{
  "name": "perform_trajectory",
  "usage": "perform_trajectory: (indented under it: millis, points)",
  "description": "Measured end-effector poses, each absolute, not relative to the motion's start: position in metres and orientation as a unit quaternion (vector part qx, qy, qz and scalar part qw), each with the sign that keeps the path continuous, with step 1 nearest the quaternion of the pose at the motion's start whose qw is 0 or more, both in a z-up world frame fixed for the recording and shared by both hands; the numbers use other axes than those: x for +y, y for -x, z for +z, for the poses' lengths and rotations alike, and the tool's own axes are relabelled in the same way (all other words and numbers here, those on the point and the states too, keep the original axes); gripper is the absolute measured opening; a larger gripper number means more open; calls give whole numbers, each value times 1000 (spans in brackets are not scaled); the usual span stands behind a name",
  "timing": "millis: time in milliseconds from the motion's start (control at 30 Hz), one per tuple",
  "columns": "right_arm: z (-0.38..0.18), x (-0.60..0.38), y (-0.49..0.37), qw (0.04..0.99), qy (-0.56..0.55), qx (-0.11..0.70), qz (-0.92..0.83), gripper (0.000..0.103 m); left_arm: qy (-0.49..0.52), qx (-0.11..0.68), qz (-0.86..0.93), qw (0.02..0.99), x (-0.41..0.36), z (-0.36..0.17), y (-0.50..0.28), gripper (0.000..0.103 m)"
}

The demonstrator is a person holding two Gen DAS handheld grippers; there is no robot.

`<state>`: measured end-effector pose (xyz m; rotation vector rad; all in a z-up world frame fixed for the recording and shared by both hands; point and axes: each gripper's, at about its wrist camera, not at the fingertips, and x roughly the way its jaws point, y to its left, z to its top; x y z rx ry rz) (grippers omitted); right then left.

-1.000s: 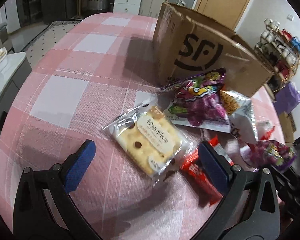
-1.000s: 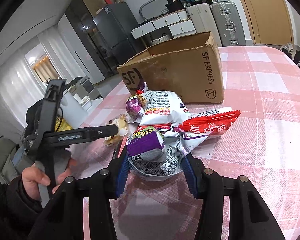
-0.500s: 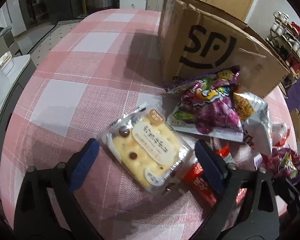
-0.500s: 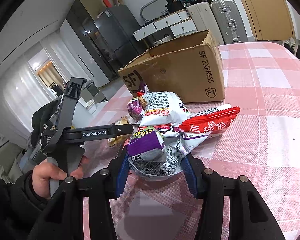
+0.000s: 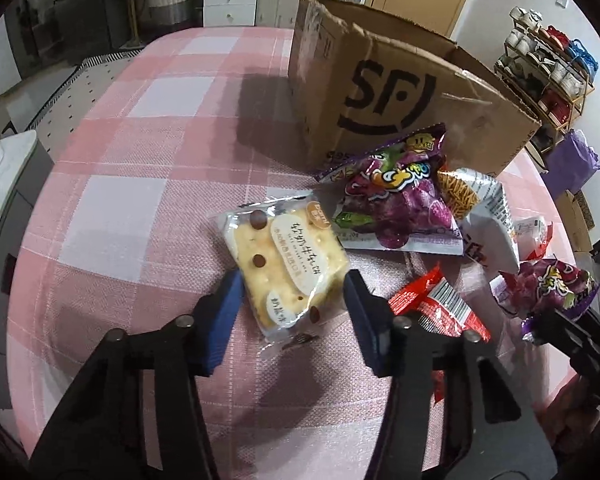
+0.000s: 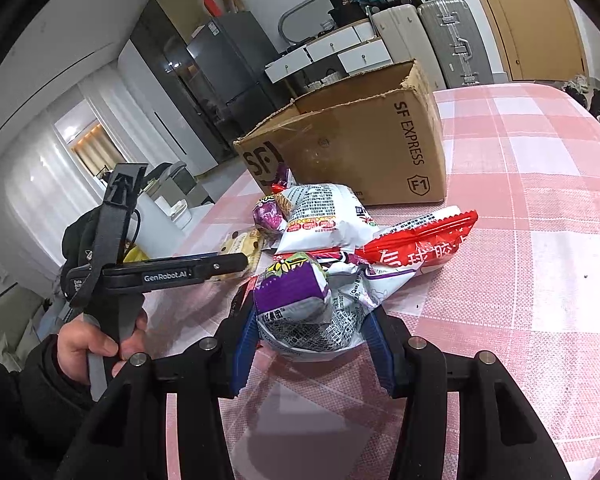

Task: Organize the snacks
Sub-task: 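Lower the left gripper onto the cream cracker pack and close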

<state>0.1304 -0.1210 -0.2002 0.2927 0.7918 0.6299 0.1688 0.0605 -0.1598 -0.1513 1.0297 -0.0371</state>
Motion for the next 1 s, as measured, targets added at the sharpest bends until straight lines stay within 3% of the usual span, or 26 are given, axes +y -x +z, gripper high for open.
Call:
perform_trajectory:
  millis: [100, 267, 400, 533, 867, 1000]
  points:
    - [-200, -120, -130, 865, -137, 379, 299, 49, 72, 491, -22, 868, 62, -157, -166, 39]
    - [-200, -119, -131, 866, -136, 380, 296, 50, 93, 498, -24, 862, 69, -159, -168, 40]
    - [-200, -119, -130, 866, -137, 380, 295, 50, 97, 504, -9, 858, 68, -162, -173, 59]
    - [-200, -121, -129, 866, -139, 379, 295, 50, 101, 512, 0, 853, 62, -165, -180, 71]
    - [-200, -122, -129, 865, -144, 377, 298, 50, 56, 517, 33, 854, 41, -171, -193, 72]
    - [-201, -123, -129, 864, -148, 376, 299, 50, 33, 511, 26, 858, 41, -172, -190, 61]
